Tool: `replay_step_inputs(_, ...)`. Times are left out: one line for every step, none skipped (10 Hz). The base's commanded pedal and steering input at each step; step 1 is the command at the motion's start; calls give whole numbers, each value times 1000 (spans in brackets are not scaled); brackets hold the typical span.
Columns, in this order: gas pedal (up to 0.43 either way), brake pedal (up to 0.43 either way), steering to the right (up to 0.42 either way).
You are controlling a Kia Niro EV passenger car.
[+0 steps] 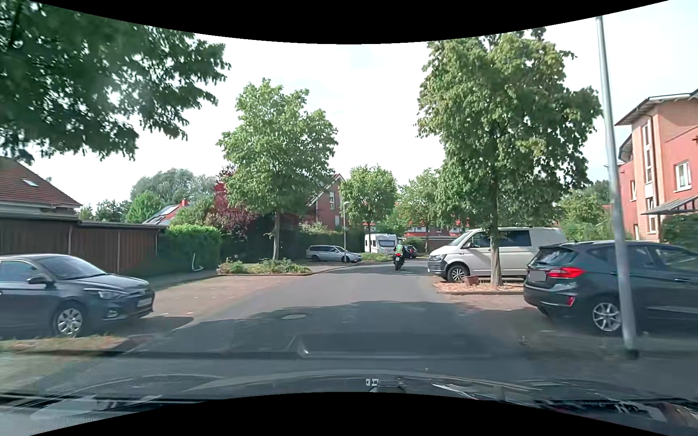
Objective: Follow the waypoints while adhering to traffic rules and regulations
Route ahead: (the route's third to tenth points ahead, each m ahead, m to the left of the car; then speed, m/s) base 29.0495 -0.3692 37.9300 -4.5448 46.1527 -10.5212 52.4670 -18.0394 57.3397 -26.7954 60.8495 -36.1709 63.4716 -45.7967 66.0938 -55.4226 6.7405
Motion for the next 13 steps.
replay_step_inputs(138, 0, 18)
replay_step_inputs(138, 0, 19)
replay_step_inputs(138, 0, 20)
replay_step_inputs(138, 0, 23)
replay_step_inputs(138, 0, 24)
replay_step_inputs(138, 0, 24)
replay_step_inputs(138, 0, 24)
replay_step_inputs(138, 0, 24)
replay_step_inputs(138, 0, 24)
replay_step_inputs(138, 0, 24)
replay_step_inputs(138, 0, 24)
replay_step_inputs(138, 0, 25)
replay_step_inputs(138, 0, 28)
